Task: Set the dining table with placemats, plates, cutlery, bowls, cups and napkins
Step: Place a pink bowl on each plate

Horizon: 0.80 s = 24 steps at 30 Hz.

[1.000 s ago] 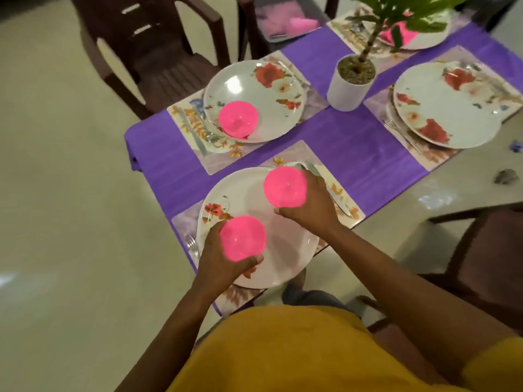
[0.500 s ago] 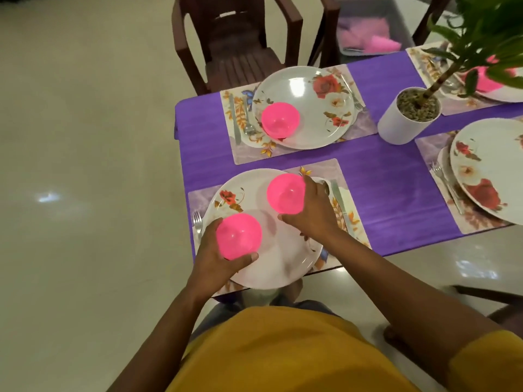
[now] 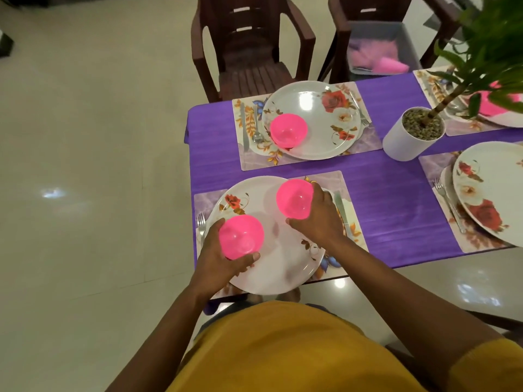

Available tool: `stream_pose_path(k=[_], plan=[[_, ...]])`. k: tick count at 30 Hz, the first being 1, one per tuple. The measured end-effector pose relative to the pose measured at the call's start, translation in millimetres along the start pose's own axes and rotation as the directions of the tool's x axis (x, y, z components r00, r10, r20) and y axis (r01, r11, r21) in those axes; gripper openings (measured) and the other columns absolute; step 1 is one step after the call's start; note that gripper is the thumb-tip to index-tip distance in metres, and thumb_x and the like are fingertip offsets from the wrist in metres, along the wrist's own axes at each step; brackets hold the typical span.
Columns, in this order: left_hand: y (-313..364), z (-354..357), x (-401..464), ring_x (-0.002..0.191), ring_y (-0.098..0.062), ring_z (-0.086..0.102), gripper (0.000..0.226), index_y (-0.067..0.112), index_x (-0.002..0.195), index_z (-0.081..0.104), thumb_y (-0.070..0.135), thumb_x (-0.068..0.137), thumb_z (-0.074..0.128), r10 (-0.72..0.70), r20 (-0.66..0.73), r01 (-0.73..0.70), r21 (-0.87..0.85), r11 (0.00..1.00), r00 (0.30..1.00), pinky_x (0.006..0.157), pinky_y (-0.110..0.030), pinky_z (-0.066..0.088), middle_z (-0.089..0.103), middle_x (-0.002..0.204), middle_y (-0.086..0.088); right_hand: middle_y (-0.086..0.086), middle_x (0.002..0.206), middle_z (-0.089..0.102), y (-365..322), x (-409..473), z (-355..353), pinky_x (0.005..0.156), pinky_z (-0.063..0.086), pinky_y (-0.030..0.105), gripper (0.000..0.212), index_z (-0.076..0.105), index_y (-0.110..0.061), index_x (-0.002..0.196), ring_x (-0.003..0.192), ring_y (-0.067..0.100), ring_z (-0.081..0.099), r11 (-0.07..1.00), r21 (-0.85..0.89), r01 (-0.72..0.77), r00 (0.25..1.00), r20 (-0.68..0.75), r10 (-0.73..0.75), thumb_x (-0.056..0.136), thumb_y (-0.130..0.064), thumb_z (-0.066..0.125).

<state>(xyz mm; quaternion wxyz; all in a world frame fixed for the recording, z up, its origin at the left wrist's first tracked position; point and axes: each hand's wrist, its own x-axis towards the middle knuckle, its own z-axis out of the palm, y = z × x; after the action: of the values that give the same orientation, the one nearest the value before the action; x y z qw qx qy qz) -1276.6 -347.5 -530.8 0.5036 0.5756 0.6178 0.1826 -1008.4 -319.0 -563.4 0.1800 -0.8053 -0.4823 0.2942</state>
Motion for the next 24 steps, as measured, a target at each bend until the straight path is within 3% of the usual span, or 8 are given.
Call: stream_pose_path(k=[3, 6, 9, 13, 16, 19, 22, 24], plan=[[6.9, -3.1, 4.5, 0.095, 0.008, 0.065, 0.112, 0.029, 0.160, 0.025, 0.037, 0.073, 0.094, 0.030, 0.034, -0.030, -0.007, 1.000, 0.999, 0.064, -0.010, 0.053, 0.037, 0.149, 0.005, 0.007, 0.146, 0.045, -1.8, -3.0, -3.9, 0.095, 0.049, 0.043, 0.120, 0.023, -0.029, 0.154, 0.133, 0.029, 0.047, 1.000, 0.004, -0.009, 1.000, 0.005, 0.009, 0.058, -0.048, 0.093], [11.9, -10.3, 11.9, 0.122, -0.010, 0.059, 0.117, 0.038, 0.156, 0.030, 0.056, 0.061, 0.095, 0.053, 0.040, -0.053, -0.007, 0.999, 0.998, 0.075, -0.015, 0.056, 0.042, 0.148, 0.009, 0.006, 0.145, 0.047, -1.0, -5.2, -5.9, 0.096, 0.052, 0.045, 0.118, 0.028, -0.029, 0.152, 0.133, 0.028, 0.048, 1.000, 0.000, -0.004, 1.000, 0.012, 0.004, 0.056, -0.051, 0.092], [14.1, -14.6, 18.4, 0.129, -0.017, 0.053, 0.117, 0.037, 0.155, 0.032, 0.058, 0.059, 0.095, 0.068, 0.047, -0.067, -0.027, 0.997, 0.997, 0.074, -0.012, 0.053, 0.045, 0.147, 0.009, 0.005, 0.145, 0.048, 0.8, -6.9, -6.3, 0.097, 0.053, 0.044, 0.118, 0.031, -0.027, 0.150, 0.133, 0.028, 0.049, 1.000, -0.013, -0.009, 1.000, 0.029, 0.009, 0.052, -0.057, 0.090], [14.9, -21.7, 24.0, 0.135, -0.017, 0.048, 0.130, 0.041, 0.156, 0.029, 0.080, 0.047, 0.087, 0.092, 0.058, -0.092, 0.012, 0.996, 0.994, 0.104, -0.042, 0.052, 0.042, 0.150, 0.012, 0.010, 0.156, 0.038, -4.3, -11.7, -9.9, 0.106, 0.047, 0.047, 0.130, 0.020, -0.020, 0.159, 0.142, 0.032, 0.041, 0.999, -0.035, -0.004, 0.999, 0.035, 0.005, 0.058, -0.053, 0.095], [17.0, -25.2, 25.3, 0.135, -0.017, 0.048, 0.129, 0.046, 0.155, 0.030, 0.082, 0.045, 0.087, 0.098, 0.088, -0.099, 0.009, 0.995, 0.991, 0.107, -0.049, 0.052, 0.042, 0.150, 0.014, 0.013, 0.164, 0.022, -7.4, -18.4, -14.8, 0.112, 0.041, 0.051, 0.138, 0.007, -0.019, 0.163, 0.150, 0.035, 0.028, 0.999, -0.024, -0.030, 0.999, 0.028, 0.030, 0.061, -0.049, 0.096], [23.7, -21.0, 24.2, 0.137, -0.014, 0.048, 0.124, 0.047, 0.154, 0.032, 0.075, 0.049, 0.090, 0.144, 0.116, -0.144, -0.007, 0.990, 0.983, 0.106, -0.046, 0.053, 0.042, 0.152, 0.016, 0.010, 0.164, 0.022, -11.7, -33.4, -25.3, 0.114, 0.042, 0.053, 0.128, 0.014, -0.021, 0.162, 0.150, 0.033, 0.028, 0.999, 0.050, 0.006, 1.000, -0.031, -0.004, 0.065, -0.045, 0.095], [38.0, -8.0, 24.8, 0.138, -0.014, 0.044, 0.129, 0.040, 0.158, 0.029, 0.078, 0.048, 0.085, 0.160, 0.138, -0.167, 0.041, 0.985, 0.977, 0.108, -0.044, 0.049, 0.038, 0.155, 0.013, 0.005, 0.156, 0.037, -11.3, -51.2, -38.8, 0.113, 0.042, 0.052, 0.105, 0.030, -0.023, 0.157, 0.143, 0.025, 0.038, 0.981, 0.146, 0.131, 0.990, -0.070, -0.121, 0.072, -0.030, 0.092], [49.5, 3.9, 25.4, 0.137, -0.012, 0.044, 0.128, 0.038, 0.158, 0.029, 0.078, 0.049, 0.084, 0.176, 0.156, -0.186, 0.052, 0.981, 0.972, 0.107, -0.040, 0.048, 0.038, 0.156, 0.013, -0.005, 0.149, 0.045, -3.8, -60.4, -46.7, 0.107, 0.049, 0.051, 0.099, 0.034, -0.033, 0.155, 0.134, 0.019, 0.047, 0.954, 0.236, 0.187, 0.982, -0.030, -0.185, 0.072, -0.028, 0.090]])
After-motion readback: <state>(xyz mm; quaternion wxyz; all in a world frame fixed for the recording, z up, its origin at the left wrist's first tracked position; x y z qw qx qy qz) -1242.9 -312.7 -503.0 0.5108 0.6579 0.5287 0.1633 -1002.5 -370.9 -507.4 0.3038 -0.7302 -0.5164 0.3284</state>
